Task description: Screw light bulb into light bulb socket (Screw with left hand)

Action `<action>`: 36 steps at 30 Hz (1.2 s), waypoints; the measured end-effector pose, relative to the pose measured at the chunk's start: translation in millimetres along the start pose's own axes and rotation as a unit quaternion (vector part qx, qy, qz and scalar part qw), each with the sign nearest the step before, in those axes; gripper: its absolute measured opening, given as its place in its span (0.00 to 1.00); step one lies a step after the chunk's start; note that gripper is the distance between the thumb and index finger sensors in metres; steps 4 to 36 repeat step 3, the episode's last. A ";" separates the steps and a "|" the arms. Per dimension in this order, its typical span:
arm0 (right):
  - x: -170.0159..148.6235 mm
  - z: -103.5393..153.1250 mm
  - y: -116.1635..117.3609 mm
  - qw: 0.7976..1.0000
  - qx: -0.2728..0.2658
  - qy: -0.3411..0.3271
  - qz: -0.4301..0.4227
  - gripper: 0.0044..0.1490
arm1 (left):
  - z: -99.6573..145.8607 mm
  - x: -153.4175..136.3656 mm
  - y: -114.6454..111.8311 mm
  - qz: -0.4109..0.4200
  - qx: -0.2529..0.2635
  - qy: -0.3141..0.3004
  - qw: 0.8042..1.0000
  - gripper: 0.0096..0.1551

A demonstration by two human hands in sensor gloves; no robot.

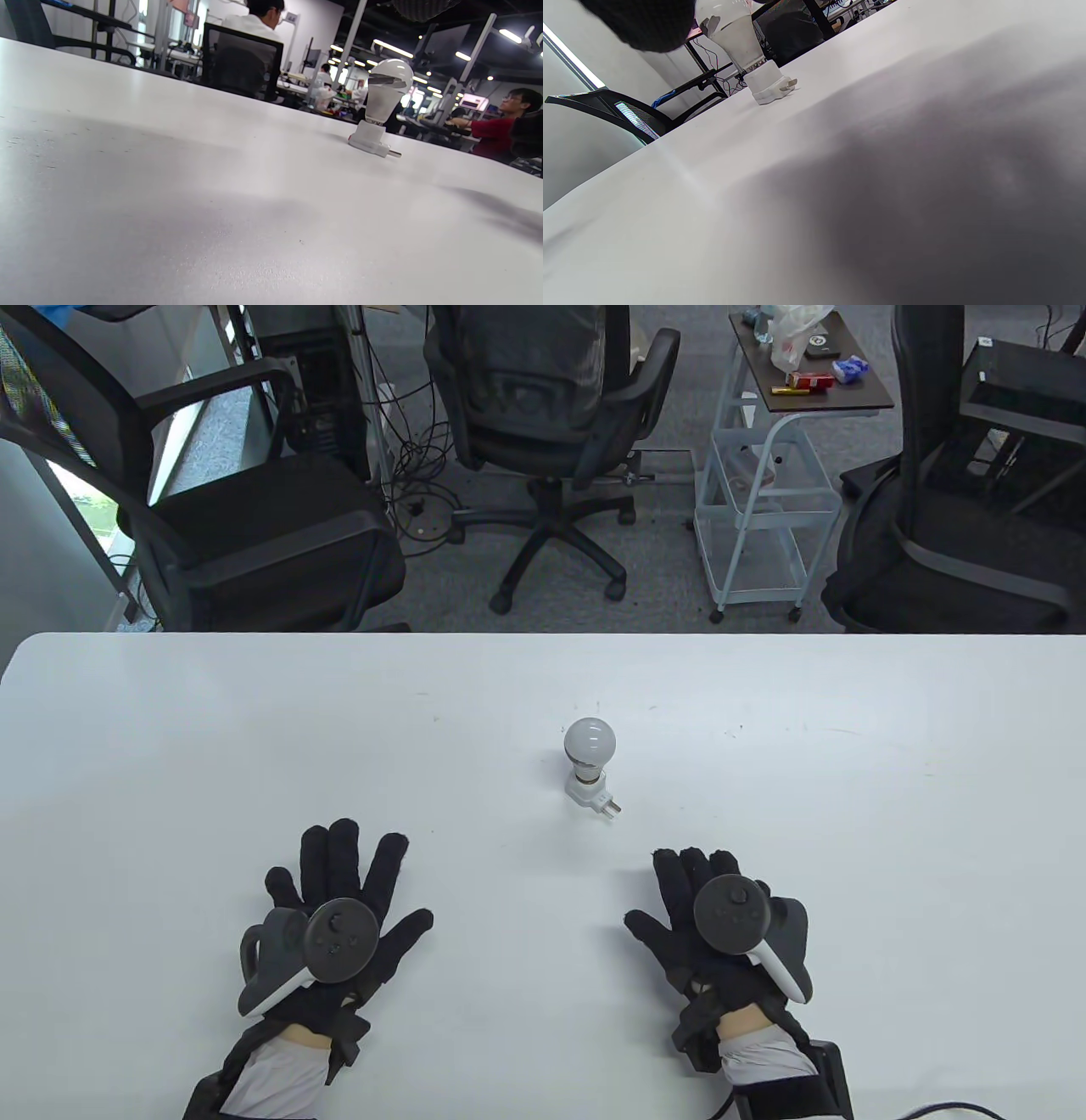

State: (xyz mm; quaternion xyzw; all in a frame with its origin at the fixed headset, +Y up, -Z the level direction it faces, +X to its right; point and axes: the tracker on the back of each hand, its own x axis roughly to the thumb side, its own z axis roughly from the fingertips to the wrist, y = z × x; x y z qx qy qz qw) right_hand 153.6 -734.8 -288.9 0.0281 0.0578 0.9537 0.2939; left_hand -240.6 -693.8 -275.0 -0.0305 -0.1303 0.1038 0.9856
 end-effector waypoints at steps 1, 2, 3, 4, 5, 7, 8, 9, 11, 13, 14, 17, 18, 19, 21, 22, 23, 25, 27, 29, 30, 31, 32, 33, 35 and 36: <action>-0.2 0.1 0.6 1.000 0.003 0.001 -0.001 0.50 | 0.0 0.5 -0.1 0.000 0.000 -0.001 1.000 0.51; -0.4 0.0 1.7 1.000 0.007 0.003 -0.002 0.50 | 0.0 1.4 -0.2 0.001 -0.002 -0.003 1.000 0.51; -0.4 0.0 2.3 1.000 0.010 0.004 -0.002 0.50 | -0.1 1.9 -0.4 0.001 -0.003 -0.004 1.000 0.51; -0.4 0.0 2.3 1.000 0.010 0.004 -0.002 0.50 | -0.1 1.9 -0.4 0.001 -0.003 -0.004 1.000 0.51; -0.4 0.0 2.3 1.000 0.010 0.004 -0.002 0.50 | -0.1 1.9 -0.4 0.001 -0.003 -0.004 1.000 0.51; -0.4 0.0 2.3 1.000 0.010 0.004 -0.002 0.50 | -0.1 1.9 -0.4 0.001 -0.003 -0.004 1.000 0.51; -0.4 0.0 2.3 1.000 0.010 0.004 -0.002 0.50 | -0.1 1.9 -0.4 0.001 -0.003 -0.004 1.000 0.51; -0.4 0.0 2.3 1.000 0.010 0.004 -0.002 0.50 | -0.1 1.9 -0.4 0.001 -0.003 -0.004 1.000 0.51; -0.4 0.0 2.3 1.000 0.010 0.004 -0.002 0.50 | -0.1 1.9 -0.4 0.001 -0.003 -0.004 1.000 0.51; -0.4 0.0 2.3 1.000 0.010 0.004 -0.002 0.50 | -0.1 1.9 -0.4 0.001 -0.003 -0.004 1.000 0.51; -0.4 0.0 2.3 1.000 0.010 0.004 -0.002 0.50 | -0.1 1.9 -0.4 0.001 -0.003 -0.004 1.000 0.51; -0.4 0.0 2.3 1.000 0.010 0.004 -0.002 0.50 | -0.1 1.9 -0.4 0.001 -0.003 -0.004 1.000 0.51; -0.4 0.0 2.3 1.000 0.010 0.004 -0.002 0.50 | -0.1 1.9 -0.4 0.001 -0.003 -0.004 1.000 0.51; -0.4 0.0 2.3 1.000 0.010 0.004 -0.002 0.50 | -0.1 1.9 -0.4 0.001 -0.003 -0.004 1.000 0.51; -0.4 0.0 2.3 1.000 0.010 0.004 -0.002 0.50 | -0.1 1.9 -0.4 0.001 -0.003 -0.004 1.000 0.51; -0.4 0.0 2.3 1.000 0.010 0.004 -0.002 0.50 | -0.1 1.9 -0.4 0.001 -0.003 -0.004 1.000 0.51; -0.4 0.0 2.3 1.000 0.010 0.004 -0.002 0.50 | -0.1 1.9 -0.4 0.001 -0.003 -0.004 1.000 0.51; -0.4 0.0 2.3 1.000 0.010 0.004 -0.002 0.50 | -0.1 1.9 -0.4 0.001 -0.003 -0.004 1.000 0.51; -0.4 0.0 2.3 1.000 0.010 0.004 -0.002 0.50 | -0.1 1.9 -0.4 0.001 -0.003 -0.004 1.000 0.51; -0.4 0.0 2.3 1.000 0.010 0.004 -0.002 0.50 | -0.1 1.9 -0.4 0.001 -0.003 -0.004 1.000 0.51; -0.4 0.0 2.3 1.000 0.010 0.004 -0.002 0.50 | -0.1 1.9 -0.4 0.001 -0.003 -0.004 1.000 0.51; -0.4 0.0 2.3 1.000 0.010 0.004 -0.002 0.50 | -0.1 1.9 -0.4 0.001 -0.003 -0.004 1.000 0.51; -0.4 0.0 2.3 1.000 0.010 0.004 -0.002 0.50 | -0.1 1.9 -0.4 0.001 -0.003 -0.004 1.000 0.51; -0.4 0.0 2.3 1.000 0.010 0.004 -0.002 0.50 | -0.1 1.9 -0.4 0.001 -0.003 -0.004 1.000 0.51; -0.4 0.0 2.3 1.000 0.010 0.004 -0.002 0.50 | -0.1 1.9 -0.4 0.001 -0.003 -0.004 1.000 0.51; -0.4 0.0 2.3 1.000 0.010 0.004 -0.002 0.50 | -0.1 1.9 -0.4 0.001 -0.003 -0.004 1.000 0.51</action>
